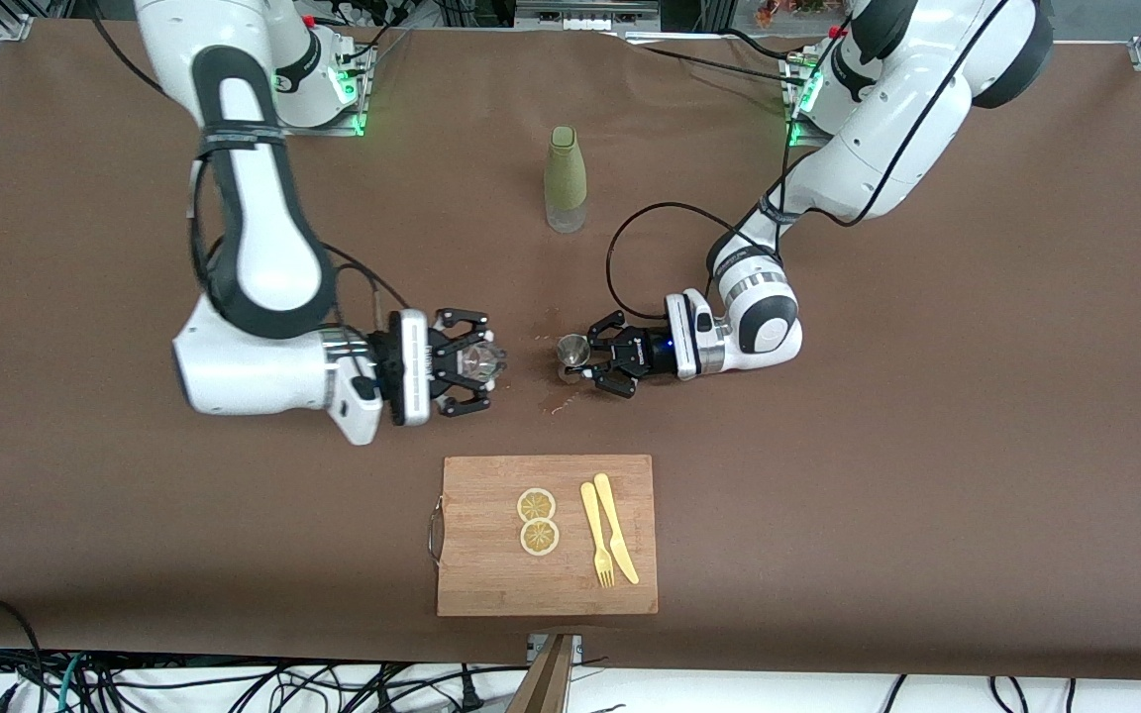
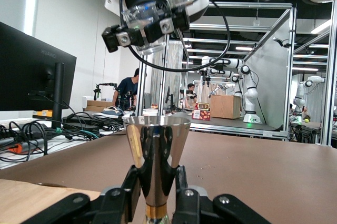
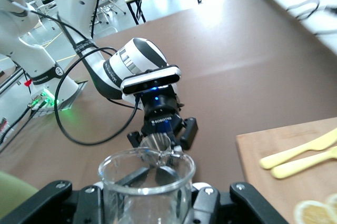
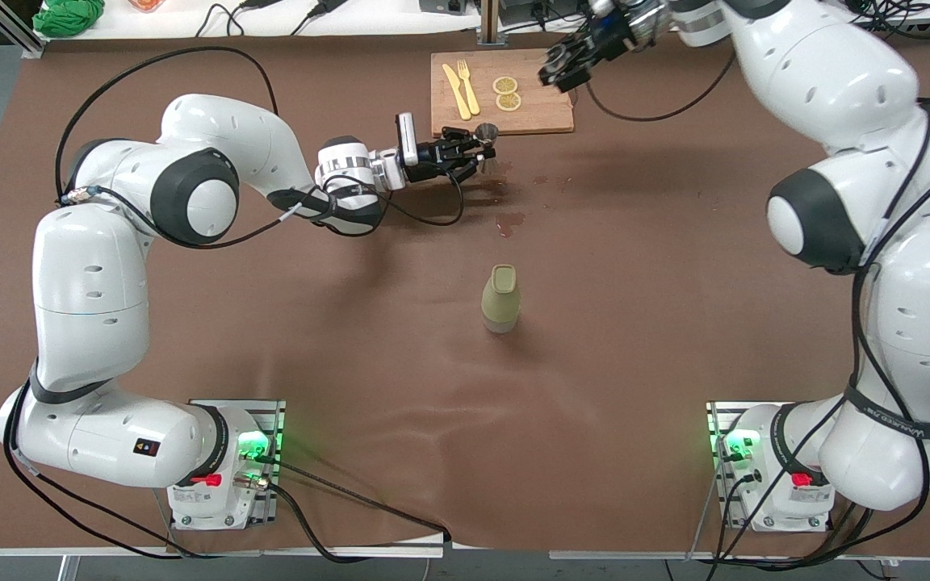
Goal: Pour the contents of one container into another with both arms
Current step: 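Turn the beaker upright with the right gripper and draw it back, then lower the jigger with the left gripper while the right gripper lowers the beaker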
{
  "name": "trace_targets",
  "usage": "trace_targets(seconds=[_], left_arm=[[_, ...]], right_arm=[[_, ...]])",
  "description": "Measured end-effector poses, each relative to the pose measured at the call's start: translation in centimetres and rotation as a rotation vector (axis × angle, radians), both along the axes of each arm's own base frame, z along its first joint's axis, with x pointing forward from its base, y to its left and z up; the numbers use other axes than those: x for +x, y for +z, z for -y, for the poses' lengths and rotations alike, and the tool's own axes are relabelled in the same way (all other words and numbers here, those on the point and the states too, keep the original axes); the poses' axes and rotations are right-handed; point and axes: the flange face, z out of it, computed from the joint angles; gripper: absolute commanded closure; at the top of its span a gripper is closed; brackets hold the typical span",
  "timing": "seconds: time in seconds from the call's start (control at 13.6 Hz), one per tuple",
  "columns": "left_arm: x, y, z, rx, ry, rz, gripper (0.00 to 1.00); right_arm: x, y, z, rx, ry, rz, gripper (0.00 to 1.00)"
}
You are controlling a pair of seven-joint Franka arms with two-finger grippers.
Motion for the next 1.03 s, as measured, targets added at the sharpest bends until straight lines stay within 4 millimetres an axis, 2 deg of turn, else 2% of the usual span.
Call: trace_targets(seconds=[0.15,0.29,0.44,0.74,0.88,1.03], left_arm=[[1.3,1.0,-1.5,0.009,0.015,-0.022,1.0],[2.7,1.9,-3.9,0.044,-0.005,-0.067,1.0],[4.6,2.9,-7.4,0.12,-0.049,-0.103,1.0],[8.0,4.8,-14.6,0.262,-0.116,-0.126,1.0],[8.9,5.5,-18.2,0.275,-0.154,-0.122,1.0],[9.5,6.0,-22.4,0.28,-0.189,-0.109,1.0]], right_arm=[[0.4,0.3,4.7,0.076,0.055,0.042,1.0],[0.3,-1.1,9.7,0.169,0.122,0.074,1.0],[-0.3,-3.5,14.7,0.243,0.15,0.1,1.0],[-2.2,-9.7,23.0,0.332,0.194,0.129,1.0],[-3.4,-12.3,27.1,0.353,0.218,0.144,1.0],[-4.5,-14.1,30.4,0.367,0.235,0.162,1.0]])
